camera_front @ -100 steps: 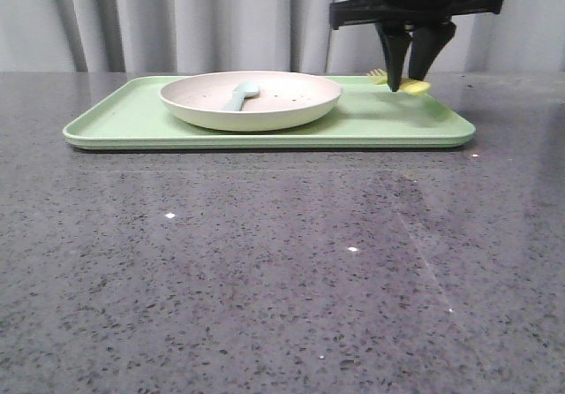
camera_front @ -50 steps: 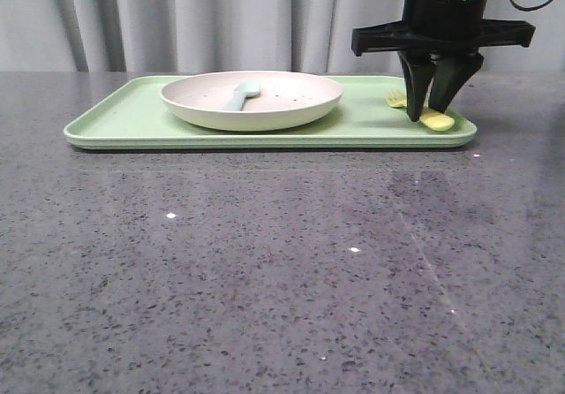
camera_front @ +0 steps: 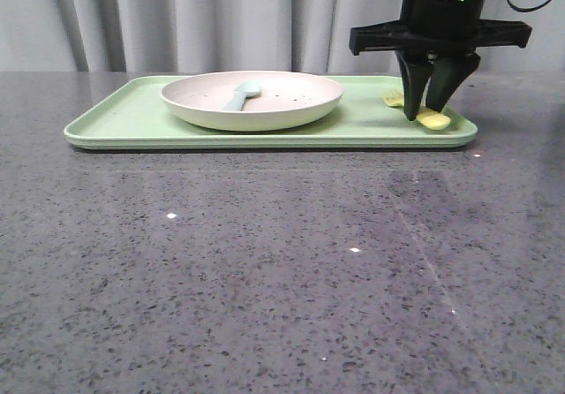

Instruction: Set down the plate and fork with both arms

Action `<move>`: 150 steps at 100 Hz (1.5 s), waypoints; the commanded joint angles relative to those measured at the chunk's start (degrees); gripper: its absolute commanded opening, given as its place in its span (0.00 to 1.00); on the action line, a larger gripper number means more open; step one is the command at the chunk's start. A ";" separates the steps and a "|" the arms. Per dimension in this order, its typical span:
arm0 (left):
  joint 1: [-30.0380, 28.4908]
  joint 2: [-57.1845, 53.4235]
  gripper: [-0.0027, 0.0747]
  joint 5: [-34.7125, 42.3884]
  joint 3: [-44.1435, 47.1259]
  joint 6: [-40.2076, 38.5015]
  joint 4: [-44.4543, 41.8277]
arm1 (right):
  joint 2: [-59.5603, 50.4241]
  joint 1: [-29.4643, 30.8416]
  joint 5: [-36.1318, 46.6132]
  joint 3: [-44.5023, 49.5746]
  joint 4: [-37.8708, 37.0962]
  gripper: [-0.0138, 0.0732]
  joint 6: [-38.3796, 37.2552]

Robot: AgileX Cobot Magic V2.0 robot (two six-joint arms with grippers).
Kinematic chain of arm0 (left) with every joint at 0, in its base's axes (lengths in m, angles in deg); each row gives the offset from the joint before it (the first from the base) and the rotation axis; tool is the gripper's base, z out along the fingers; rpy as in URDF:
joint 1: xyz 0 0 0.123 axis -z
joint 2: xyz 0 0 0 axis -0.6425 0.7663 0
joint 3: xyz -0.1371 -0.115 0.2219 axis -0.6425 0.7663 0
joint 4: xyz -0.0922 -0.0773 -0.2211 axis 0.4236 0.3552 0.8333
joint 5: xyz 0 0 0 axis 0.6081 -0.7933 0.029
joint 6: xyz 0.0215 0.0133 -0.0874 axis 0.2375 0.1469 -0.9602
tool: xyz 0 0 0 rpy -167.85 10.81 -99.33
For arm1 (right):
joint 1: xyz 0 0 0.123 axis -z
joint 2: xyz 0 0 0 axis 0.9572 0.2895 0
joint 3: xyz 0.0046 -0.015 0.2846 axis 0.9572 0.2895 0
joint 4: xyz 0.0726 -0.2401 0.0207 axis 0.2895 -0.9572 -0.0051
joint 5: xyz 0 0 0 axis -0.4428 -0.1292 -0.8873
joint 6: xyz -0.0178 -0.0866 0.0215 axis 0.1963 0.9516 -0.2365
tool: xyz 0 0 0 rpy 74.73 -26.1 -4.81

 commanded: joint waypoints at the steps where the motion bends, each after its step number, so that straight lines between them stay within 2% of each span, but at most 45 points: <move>1: -0.10 0.22 0.60 3.76 -1.53 -0.43 0.13 | -4.11 0.30 1.67 -1.36 -0.09 0.20 0.41; 35: -0.10 0.22 0.60 3.76 -1.53 -0.43 0.13 | -4.11 0.30 1.12 -1.36 -0.09 0.52 0.41; 51: -0.10 0.22 0.60 3.76 -1.53 -0.43 0.13 | -4.11 0.30 1.12 -1.36 -0.09 0.62 0.41; 82: -0.10 0.22 0.60 3.76 -1.53 -0.43 0.13 | -7.01 0.30 1.87 -1.36 -0.78 0.62 0.41; 116: -0.10 0.22 0.60 3.76 -1.53 -0.43 0.13 | -17.88 0.30 -0.91 -0.59 -10.89 0.62 0.46; 135: -0.10 0.22 0.60 3.76 -1.53 -0.43 0.13 | -25.73 0.30 0.15 5.46 -12.73 0.62 0.46; 150: -0.10 0.22 0.60 3.76 -1.53 -0.43 0.13 | -33.12 0.30 3.64 14.67 -13.03 0.62 0.46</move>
